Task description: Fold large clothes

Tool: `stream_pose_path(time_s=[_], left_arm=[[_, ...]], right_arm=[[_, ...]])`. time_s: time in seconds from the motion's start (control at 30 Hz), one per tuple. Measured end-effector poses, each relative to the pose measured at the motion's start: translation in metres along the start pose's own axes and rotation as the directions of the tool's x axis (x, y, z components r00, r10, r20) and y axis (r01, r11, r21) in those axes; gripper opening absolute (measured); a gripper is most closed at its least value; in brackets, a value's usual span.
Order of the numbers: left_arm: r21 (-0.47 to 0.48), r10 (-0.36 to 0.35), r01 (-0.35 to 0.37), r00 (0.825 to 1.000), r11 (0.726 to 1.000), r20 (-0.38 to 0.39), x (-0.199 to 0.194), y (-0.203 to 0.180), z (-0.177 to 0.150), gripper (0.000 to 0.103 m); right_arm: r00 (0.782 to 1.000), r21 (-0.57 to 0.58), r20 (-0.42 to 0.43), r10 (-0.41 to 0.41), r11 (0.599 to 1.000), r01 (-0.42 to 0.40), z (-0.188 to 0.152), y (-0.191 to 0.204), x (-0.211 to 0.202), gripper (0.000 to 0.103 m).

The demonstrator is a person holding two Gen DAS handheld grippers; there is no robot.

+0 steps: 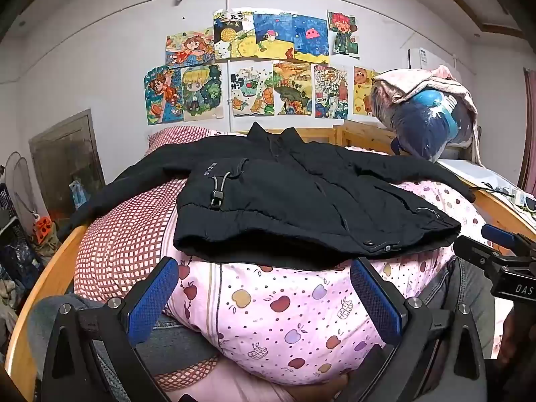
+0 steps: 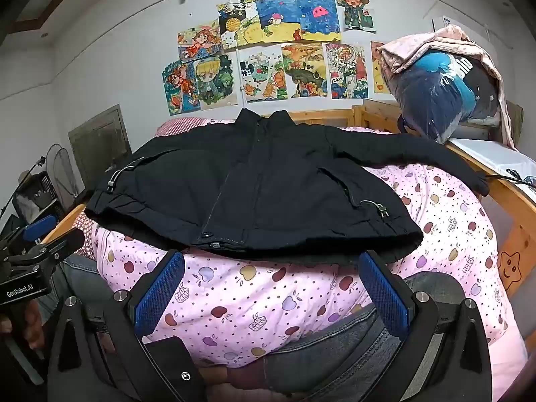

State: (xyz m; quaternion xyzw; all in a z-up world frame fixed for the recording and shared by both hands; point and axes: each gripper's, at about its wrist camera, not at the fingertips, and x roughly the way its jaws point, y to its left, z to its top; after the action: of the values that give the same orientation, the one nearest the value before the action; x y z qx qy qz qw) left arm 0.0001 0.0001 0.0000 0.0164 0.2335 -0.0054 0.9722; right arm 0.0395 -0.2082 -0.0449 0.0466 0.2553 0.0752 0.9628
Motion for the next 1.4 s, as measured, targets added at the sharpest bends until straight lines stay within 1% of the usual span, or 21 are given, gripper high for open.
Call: stream_pose_path(time_s=[1.4], left_arm=[[0.002, 0.001, -0.001, 1.0, 1.0, 0.001, 0.0, 0.0, 0.0, 0.103]], right_arm=[[1.0, 0.013, 0.004, 0.006, 1.0, -0.006, -0.0002, 0.0009, 0.0034, 0.102]])
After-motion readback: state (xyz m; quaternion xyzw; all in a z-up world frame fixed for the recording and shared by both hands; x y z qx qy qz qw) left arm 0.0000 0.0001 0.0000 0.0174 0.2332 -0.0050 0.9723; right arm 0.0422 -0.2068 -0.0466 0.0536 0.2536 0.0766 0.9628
